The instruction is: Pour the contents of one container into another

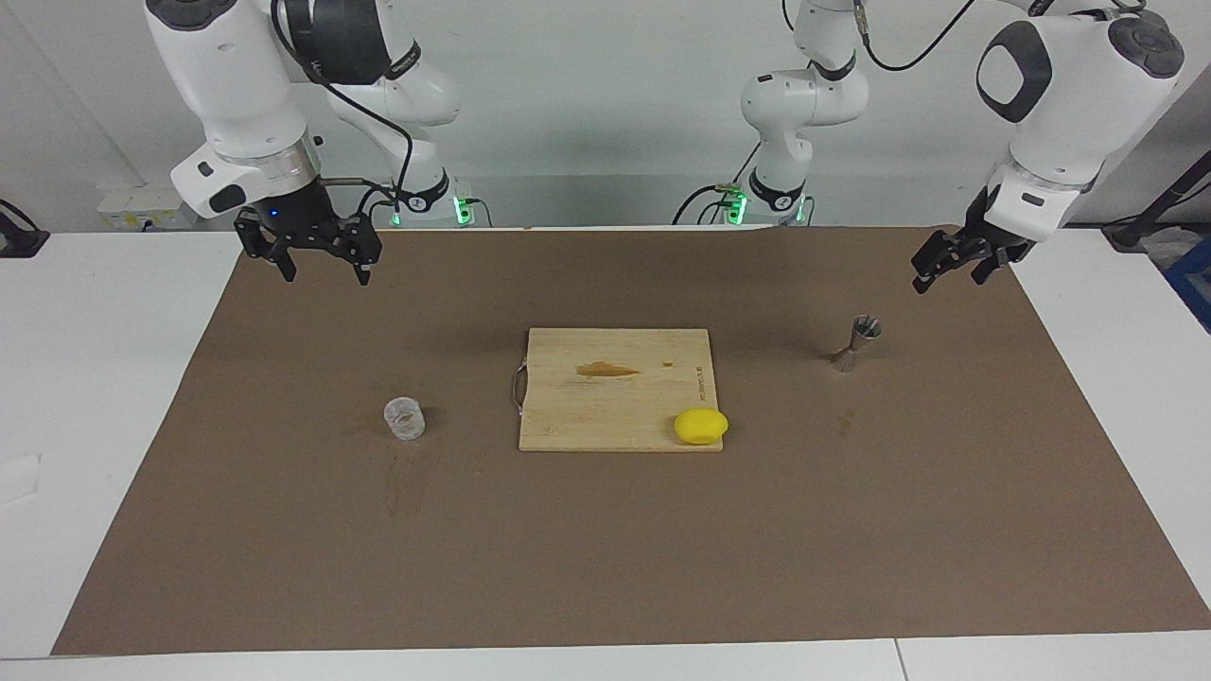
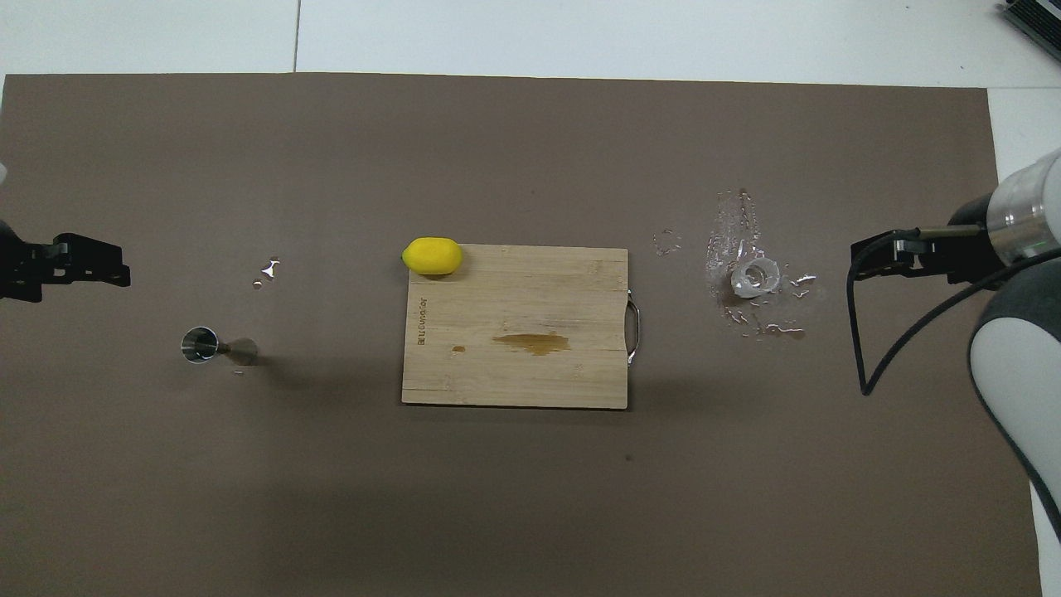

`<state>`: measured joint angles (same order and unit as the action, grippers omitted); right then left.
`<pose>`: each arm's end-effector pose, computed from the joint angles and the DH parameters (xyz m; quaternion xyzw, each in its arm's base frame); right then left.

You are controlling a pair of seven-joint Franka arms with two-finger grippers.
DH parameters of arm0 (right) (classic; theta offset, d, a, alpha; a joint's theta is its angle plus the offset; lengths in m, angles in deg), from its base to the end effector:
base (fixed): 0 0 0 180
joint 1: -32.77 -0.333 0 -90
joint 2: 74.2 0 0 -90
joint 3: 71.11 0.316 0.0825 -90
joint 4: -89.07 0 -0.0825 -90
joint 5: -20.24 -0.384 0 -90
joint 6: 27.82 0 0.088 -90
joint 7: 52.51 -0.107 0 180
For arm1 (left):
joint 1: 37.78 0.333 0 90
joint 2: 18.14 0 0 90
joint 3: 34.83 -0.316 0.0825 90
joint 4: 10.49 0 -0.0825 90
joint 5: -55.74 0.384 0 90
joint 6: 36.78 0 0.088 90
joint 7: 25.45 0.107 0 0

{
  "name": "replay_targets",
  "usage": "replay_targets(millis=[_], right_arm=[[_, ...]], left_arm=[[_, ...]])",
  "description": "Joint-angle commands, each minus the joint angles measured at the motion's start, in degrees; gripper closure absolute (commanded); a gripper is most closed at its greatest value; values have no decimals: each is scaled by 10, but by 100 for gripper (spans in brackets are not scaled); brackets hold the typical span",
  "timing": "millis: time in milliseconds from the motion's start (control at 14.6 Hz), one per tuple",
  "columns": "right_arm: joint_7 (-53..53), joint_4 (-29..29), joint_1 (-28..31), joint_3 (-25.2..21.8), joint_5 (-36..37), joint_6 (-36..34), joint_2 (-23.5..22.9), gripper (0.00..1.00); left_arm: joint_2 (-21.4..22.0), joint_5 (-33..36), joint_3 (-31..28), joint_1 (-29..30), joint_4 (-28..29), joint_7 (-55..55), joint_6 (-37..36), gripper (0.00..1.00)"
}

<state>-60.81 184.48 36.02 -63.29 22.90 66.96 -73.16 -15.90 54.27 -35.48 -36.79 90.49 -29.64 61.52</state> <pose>0.5533 0.0402 0.5971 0.9992 -0.0307 0.0062 0.0238 0.5492 0.0134 0.5675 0.9985 0.0527 -0.0041 0.0128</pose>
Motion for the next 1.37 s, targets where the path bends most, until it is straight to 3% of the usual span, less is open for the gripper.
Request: replay_targets(millis=[0,1302], right_arm=[[7,11,5,3,4,0,12,0],[7,11,5,3,4,0,12,0]], left_arm=[[7,10,-1,-5,-2,-8,-8,0],[10,10,0,-1,6,-9,-3,0]])
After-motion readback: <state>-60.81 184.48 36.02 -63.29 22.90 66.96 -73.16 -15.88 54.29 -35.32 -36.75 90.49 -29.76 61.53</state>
